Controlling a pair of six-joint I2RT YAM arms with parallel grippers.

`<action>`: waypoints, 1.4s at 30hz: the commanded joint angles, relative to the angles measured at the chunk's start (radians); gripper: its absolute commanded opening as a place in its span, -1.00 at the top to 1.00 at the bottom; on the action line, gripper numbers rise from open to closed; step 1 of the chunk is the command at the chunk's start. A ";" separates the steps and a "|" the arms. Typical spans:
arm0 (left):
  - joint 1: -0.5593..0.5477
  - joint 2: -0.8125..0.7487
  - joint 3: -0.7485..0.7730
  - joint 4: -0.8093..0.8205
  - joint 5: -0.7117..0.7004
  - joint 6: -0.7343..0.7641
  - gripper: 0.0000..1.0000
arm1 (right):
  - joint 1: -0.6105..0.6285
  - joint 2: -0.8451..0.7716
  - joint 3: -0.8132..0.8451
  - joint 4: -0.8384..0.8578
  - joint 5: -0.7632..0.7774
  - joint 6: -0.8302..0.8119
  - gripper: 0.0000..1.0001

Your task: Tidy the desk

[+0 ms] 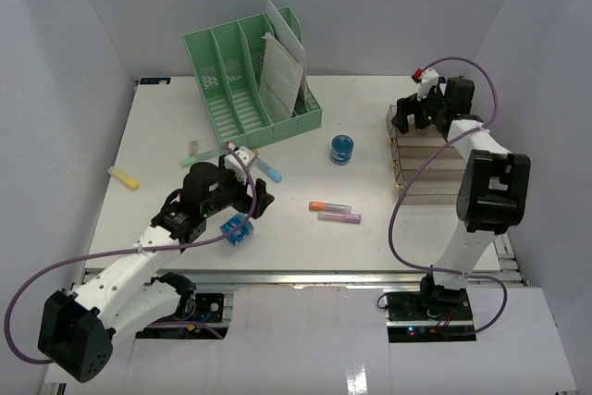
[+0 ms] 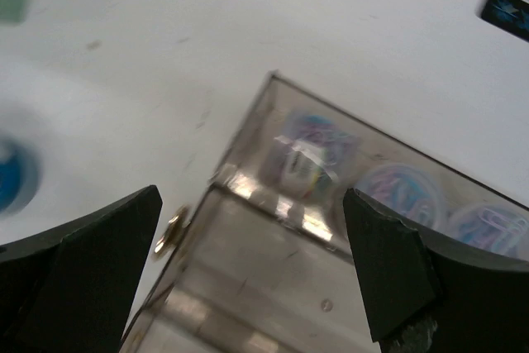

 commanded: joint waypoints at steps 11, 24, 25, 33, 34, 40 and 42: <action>0.085 0.307 0.152 -0.057 -0.221 -0.444 -0.14 | 0.499 -0.435 -0.385 -0.627 -0.350 -0.863 -0.47; 0.068 0.811 0.611 -0.412 -0.479 -0.895 -0.62 | 0.532 -0.527 -0.419 -0.344 -0.224 -0.447 -0.61; 0.063 0.829 0.625 -0.421 -0.486 -0.904 -0.62 | 0.518 -0.541 -0.423 -0.335 -0.222 -0.442 -0.62; 0.013 1.018 0.800 -0.562 -0.565 -0.927 -0.53 | 0.433 -0.593 -0.446 -0.321 -0.293 -0.400 -0.63; 0.007 1.039 0.819 -0.575 -0.575 -0.930 -0.53 | 0.428 -0.599 -0.450 -0.321 -0.302 -0.399 -0.63; -0.013 1.123 0.869 -0.629 -0.617 -0.909 -0.49 | 0.408 -0.628 -0.462 -0.322 -0.336 -0.395 -0.64; -0.013 1.139 0.868 -0.651 -0.627 -0.904 -0.44 | 0.406 -0.631 -0.474 -0.321 -0.349 -0.394 -0.63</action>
